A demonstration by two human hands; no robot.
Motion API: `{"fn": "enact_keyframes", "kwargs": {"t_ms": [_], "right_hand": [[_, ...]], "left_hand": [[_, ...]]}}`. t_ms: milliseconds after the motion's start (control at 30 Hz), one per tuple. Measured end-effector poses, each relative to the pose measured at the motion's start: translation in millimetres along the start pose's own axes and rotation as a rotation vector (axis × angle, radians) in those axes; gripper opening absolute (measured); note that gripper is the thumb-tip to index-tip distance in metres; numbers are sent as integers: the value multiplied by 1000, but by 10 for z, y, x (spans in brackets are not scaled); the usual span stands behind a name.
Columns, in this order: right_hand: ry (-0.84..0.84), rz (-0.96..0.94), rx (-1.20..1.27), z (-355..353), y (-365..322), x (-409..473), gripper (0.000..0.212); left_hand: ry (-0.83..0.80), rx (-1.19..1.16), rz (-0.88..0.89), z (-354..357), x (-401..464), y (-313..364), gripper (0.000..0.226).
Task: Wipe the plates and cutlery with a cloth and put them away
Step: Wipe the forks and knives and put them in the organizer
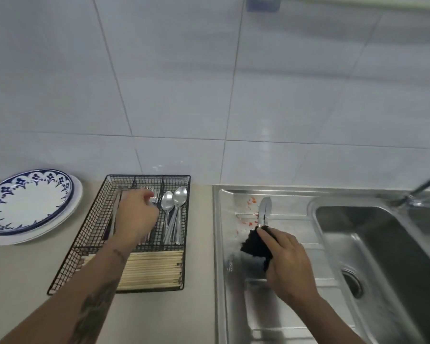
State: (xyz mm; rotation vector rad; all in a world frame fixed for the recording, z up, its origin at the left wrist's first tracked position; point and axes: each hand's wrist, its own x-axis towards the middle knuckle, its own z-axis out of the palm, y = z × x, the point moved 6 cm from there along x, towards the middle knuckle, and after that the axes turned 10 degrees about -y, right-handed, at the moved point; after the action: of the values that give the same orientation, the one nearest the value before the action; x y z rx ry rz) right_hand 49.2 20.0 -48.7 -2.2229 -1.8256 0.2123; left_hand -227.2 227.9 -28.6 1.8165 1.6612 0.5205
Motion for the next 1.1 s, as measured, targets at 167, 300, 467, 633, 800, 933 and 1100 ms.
{"fn": "enact_keyframes", "kwargs": {"t_ms": [167,300,467,633,800,933,1100], "right_hand": [[75,175,43,-73,603,-231,82],[8,220,28,43,884,-365,79],[-144,173,124,423,938,-480,74],[-167,231,99,496,1001,-478,67],[-179,201,15,507,992,-449,60],[-164,114,29,507,1010,-455,63],[-208,17,-9,569,1037,-466,81]], "left_hand": [[-247,-52,210,999,-461,688,31],[-368,1,224,1733,-693,1009,25],[-316,188,155,2151,-777,1163,19],[-286,272,169,2329,-823,1303,17],[-270,331,154,2415,-832,1360,12],[-264,408,183,2509,-862,1437,18],[-247,468,122,2589,-898,1553,22]]}}
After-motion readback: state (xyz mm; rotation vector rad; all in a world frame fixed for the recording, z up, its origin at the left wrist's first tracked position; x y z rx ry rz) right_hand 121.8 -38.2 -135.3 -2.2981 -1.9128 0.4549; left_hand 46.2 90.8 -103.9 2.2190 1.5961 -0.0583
